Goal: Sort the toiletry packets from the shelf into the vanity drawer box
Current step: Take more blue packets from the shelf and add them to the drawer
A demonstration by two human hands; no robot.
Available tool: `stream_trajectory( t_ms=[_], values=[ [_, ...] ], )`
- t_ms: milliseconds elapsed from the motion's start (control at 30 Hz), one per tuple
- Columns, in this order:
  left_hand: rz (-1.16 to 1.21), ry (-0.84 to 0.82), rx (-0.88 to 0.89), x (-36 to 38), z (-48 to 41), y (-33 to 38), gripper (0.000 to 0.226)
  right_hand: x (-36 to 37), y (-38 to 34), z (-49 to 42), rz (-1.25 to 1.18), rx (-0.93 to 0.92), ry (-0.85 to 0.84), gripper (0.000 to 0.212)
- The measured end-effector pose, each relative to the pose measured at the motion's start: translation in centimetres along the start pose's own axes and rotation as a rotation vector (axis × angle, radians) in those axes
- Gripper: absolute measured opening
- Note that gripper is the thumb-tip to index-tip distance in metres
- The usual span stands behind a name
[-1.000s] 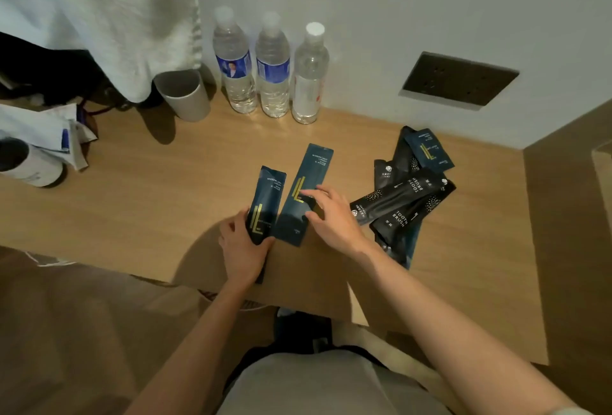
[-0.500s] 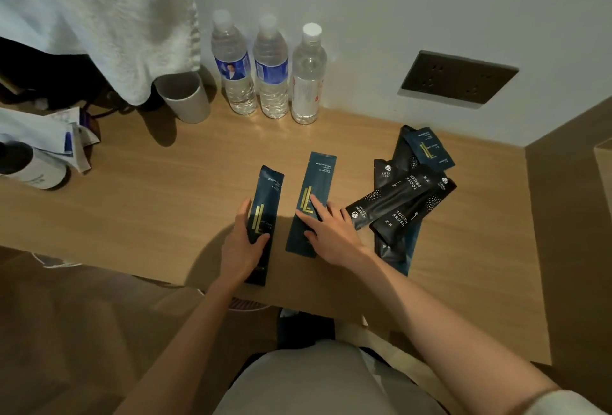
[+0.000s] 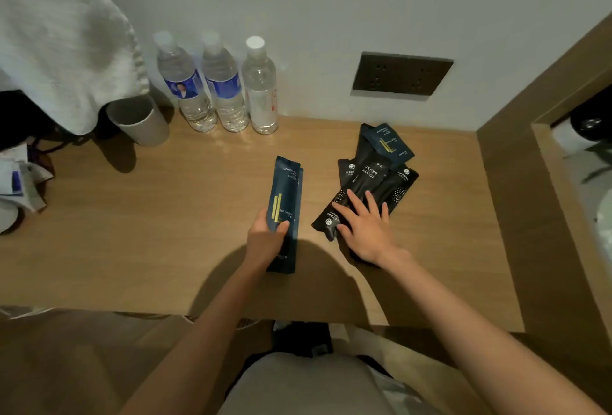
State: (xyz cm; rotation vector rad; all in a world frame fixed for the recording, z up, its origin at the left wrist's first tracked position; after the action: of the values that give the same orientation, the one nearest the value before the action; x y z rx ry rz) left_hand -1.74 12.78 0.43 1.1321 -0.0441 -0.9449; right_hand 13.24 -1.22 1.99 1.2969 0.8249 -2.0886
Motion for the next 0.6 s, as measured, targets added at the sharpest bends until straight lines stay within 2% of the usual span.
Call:
stream_trajectory(
  t_ms=[200,433,600],
  values=[
    [-0.144,0.083,0.043,1.6,-0.6,-1.0,0.049,0.8,1.9,1.2,-0.065,0.071,-0.061,0.048],
    [-0.358,0.207,0.099,1.9,-0.1,-0.8,0.067,1.7,4.4,3.1,-0.152,0.141,-0.013,0.052],
    [-0.367,0.214,0.119,2.0,-0.1,-0.9,0.075,2.5,5.9,4.3,-0.205,0.253,0.05,0.057]
  ],
)
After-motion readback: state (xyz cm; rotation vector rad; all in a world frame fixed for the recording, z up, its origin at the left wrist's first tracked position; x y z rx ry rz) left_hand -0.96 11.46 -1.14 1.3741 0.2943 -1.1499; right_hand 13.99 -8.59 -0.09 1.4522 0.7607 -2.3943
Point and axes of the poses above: each hand's wrist, its own z-axis away from the middle knuckle, its own x-axis out of the palm, y = z × x, the point moved 1 cm from there along -z, towards the middle knuckle, and after that the axes turned 3 degrees about y, right-handed, at the moved point
